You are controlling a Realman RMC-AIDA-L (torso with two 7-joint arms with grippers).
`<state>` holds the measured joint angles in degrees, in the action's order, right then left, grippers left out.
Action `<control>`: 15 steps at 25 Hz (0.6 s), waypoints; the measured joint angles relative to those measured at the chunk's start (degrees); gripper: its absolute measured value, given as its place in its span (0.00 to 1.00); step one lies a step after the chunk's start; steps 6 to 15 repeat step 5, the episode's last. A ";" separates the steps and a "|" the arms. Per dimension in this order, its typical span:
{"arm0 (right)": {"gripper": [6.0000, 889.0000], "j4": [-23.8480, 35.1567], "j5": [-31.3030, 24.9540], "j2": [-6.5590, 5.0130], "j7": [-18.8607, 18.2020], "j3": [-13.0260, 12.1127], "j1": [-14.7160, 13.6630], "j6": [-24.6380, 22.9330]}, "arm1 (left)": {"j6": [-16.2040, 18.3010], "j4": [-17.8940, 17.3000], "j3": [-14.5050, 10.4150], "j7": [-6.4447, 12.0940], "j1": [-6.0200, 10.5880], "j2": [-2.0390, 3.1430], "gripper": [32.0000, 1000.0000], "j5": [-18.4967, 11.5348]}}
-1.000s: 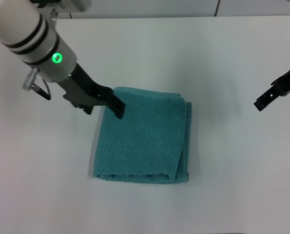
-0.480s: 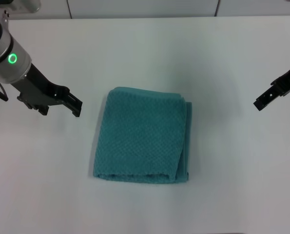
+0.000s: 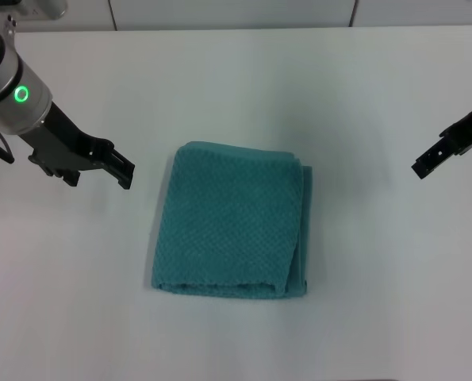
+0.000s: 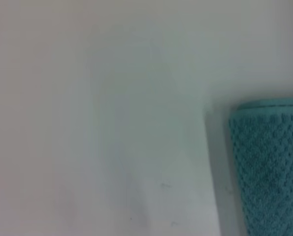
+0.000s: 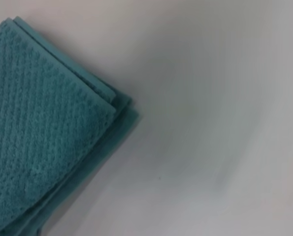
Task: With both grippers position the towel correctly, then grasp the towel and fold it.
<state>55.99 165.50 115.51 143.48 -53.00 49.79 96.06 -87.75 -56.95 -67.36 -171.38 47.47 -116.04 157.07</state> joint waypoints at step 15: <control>0.97 0.00 0.00 -0.02 0.10 0.00 0.11 0.00 | 0.06 0.00 0.04 0.03 0.10 -0.12 0.89 0.04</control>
